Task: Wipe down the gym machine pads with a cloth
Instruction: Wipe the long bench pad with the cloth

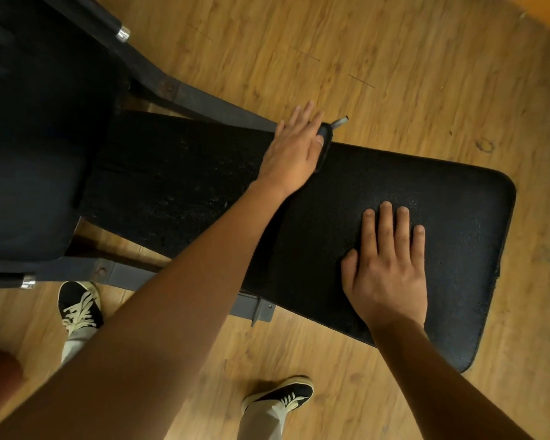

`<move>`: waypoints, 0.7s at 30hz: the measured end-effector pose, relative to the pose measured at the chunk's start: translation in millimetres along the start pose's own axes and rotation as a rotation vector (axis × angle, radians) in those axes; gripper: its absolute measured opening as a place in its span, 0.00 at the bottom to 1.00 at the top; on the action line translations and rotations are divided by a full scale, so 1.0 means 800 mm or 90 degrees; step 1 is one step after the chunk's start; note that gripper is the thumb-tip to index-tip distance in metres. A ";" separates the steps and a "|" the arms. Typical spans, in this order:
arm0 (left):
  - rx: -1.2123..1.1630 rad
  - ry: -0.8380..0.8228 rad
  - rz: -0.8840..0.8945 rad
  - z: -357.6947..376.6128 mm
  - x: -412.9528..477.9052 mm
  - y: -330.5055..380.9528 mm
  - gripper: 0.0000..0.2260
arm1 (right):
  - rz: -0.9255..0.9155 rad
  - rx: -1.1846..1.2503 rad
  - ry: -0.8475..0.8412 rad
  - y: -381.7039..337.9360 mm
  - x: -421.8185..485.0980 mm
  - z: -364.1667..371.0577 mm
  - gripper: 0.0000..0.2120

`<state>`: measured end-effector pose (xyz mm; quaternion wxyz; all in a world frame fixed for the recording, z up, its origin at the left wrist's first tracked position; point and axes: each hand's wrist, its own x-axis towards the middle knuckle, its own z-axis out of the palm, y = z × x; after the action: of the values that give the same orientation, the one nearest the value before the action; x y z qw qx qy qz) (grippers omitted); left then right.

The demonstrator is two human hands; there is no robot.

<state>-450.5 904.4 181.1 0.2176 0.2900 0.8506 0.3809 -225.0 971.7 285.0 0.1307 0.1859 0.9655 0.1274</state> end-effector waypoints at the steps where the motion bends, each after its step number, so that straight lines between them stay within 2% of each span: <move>1: -0.001 -0.004 -0.004 -0.003 0.009 -0.003 0.23 | 0.000 -0.001 0.000 0.000 0.000 0.000 0.31; 7: -0.014 0.010 -0.024 -0.005 0.009 -0.006 0.23 | -0.002 -0.009 -0.011 0.000 0.002 0.002 0.31; 16: -0.017 0.038 -0.044 0.020 -0.106 -0.009 0.23 | 0.001 -0.005 -0.016 -0.001 0.001 0.000 0.31; 21: -0.027 0.040 -0.028 0.005 -0.050 -0.013 0.21 | 0.001 -0.001 -0.008 0.000 0.002 0.002 0.31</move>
<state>-422.2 874.3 176.5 0.2053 0.2542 0.8549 0.4029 -225.8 972.8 283.4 0.1368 0.1871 0.9645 0.1267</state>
